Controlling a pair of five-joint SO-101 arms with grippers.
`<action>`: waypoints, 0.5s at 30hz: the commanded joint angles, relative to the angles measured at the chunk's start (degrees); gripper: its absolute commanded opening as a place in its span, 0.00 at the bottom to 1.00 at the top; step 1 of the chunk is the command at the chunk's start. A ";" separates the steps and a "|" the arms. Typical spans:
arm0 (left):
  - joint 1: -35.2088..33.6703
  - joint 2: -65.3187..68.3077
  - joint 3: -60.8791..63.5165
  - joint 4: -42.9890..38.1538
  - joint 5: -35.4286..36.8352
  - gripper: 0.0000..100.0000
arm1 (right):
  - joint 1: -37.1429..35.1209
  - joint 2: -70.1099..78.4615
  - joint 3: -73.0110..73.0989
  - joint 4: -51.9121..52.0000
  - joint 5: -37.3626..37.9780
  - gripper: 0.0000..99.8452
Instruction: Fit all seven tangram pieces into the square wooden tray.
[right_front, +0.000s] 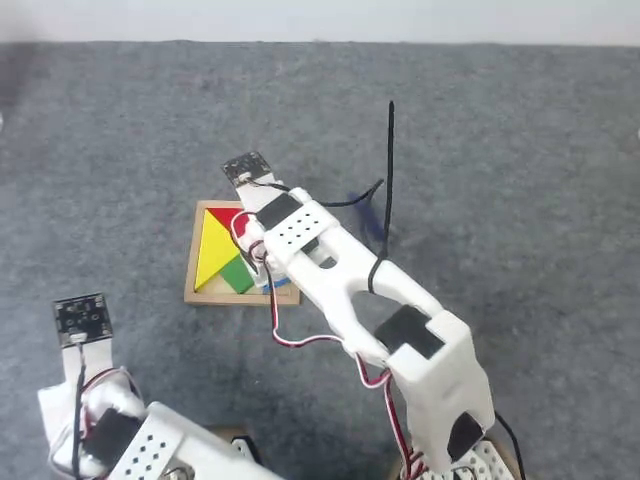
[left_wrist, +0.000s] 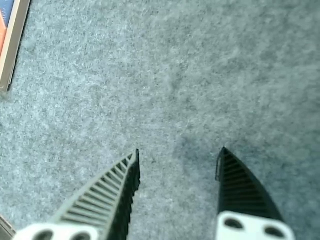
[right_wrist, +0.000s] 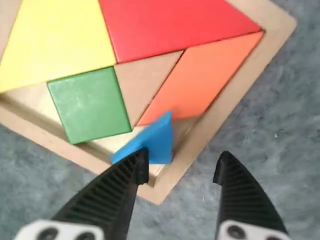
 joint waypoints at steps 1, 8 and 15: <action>0.26 -0.88 -0.66 0.53 -0.62 0.24 | -0.40 1.71 -4.22 -0.92 -2.20 0.22; 0.26 -0.88 -0.66 0.53 -0.62 0.24 | -0.57 1.71 -8.26 0.92 -2.20 0.22; 0.26 -0.88 -0.66 0.53 -0.62 0.24 | -0.22 -0.57 -8.88 5.23 -1.76 0.22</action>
